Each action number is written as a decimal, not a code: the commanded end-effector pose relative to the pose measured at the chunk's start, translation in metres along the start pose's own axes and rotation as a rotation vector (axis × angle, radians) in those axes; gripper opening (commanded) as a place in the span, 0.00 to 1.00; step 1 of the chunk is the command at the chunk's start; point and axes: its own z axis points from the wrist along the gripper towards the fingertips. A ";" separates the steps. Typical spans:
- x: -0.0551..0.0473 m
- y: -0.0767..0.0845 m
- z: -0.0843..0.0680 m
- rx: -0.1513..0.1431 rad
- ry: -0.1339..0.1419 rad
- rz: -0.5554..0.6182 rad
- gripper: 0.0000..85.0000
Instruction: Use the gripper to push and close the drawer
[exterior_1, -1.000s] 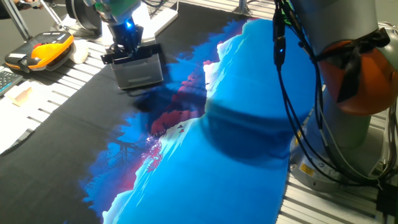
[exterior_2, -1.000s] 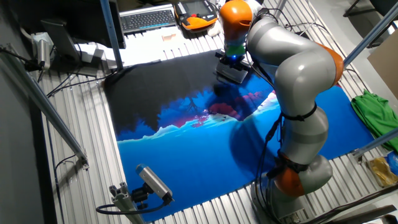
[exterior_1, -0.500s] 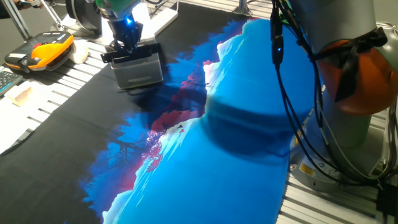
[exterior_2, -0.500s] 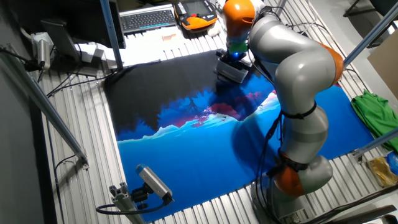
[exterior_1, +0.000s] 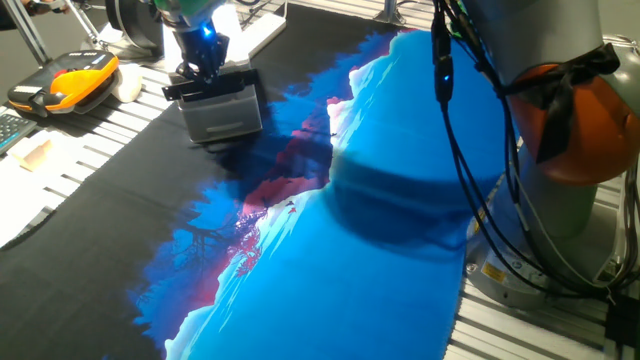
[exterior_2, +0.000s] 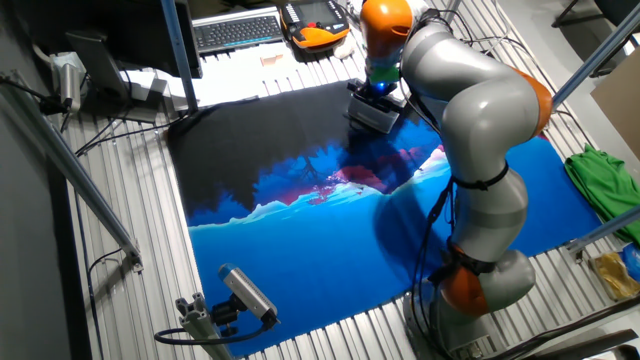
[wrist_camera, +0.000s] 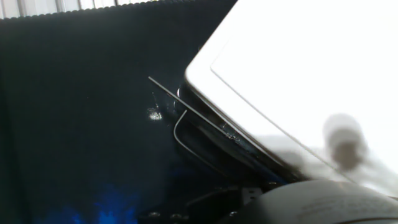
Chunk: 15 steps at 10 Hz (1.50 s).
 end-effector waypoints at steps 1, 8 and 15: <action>0.000 0.000 0.000 -0.020 0.010 0.002 0.00; -0.013 -0.004 -0.016 -0.050 0.041 0.011 0.00; -0.005 0.006 -0.040 -0.043 0.042 0.034 0.00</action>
